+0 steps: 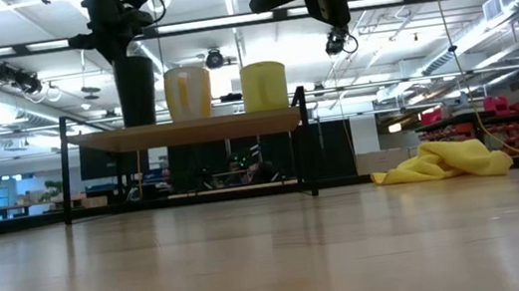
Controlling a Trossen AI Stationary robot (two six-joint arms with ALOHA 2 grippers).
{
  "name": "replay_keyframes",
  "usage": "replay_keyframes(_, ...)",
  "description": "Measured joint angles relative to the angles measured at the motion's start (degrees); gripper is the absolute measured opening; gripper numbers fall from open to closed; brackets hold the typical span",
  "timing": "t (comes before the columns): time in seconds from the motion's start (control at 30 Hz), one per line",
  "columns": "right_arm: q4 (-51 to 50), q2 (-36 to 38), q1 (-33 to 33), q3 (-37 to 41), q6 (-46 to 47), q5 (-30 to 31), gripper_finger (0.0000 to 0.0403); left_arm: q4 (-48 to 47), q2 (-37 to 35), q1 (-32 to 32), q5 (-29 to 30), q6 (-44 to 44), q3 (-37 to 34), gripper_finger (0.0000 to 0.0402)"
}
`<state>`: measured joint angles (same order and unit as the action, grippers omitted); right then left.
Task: Stack small to large cups/mugs on shelf
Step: Put the black cup on the shelf
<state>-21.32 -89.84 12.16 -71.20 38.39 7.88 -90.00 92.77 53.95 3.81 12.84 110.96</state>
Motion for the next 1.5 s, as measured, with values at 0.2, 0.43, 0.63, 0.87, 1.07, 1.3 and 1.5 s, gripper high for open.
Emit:
replay_keyframes(0.2, 0.0, 0.0, 0.0, 0.0, 0.0, 0.0, 0.0005, 0.0, -0.1, -0.1, 0.2, 0.2, 0.0, 0.0008)
replay_keyframes(0.43, 0.0, 0.0, 0.0, 0.0, 0.0, 0.0, 0.0005, 0.0, 0.1, 0.0, 0.9, 0.4, 0.0, 0.0008)
replay_keyframes(0.63, 0.0, 0.0, 0.0, 0.0, 0.0, 0.0, 0.0005, 0.0, 1.1, 0.0, 0.9, 1.1, 0.0, 0.0008)
replay_keyframes(0.87, 0.0, 0.0, 0.0, 0.0, 0.0, 0.0, 0.0005, 0.0, 1.4, 0.0, 0.9, 1.1, 0.0, 0.0008)
replay_keyframes(1.07, 0.0, 0.0, 0.0, 0.0, 0.0, 0.0, 0.0005, 0.0, 1.4, 0.0, 0.9, 1.2, 0.0, 0.0008)
replay_keyframes(1.3, 0.0, 0.0, 0.0, 0.0, 0.2, 0.0, 0.0005, 0.0, 2.5, 0.0, 0.9, 1.5, 0.0, 0.0008)
replay_keyframes(1.5, 0.0, 0.0, 0.4, 0.0, 0.4, 0.0, 0.0005, 0.0, 2.9, 0.0, 0.9, 1.5, 0.0, 0.0008)
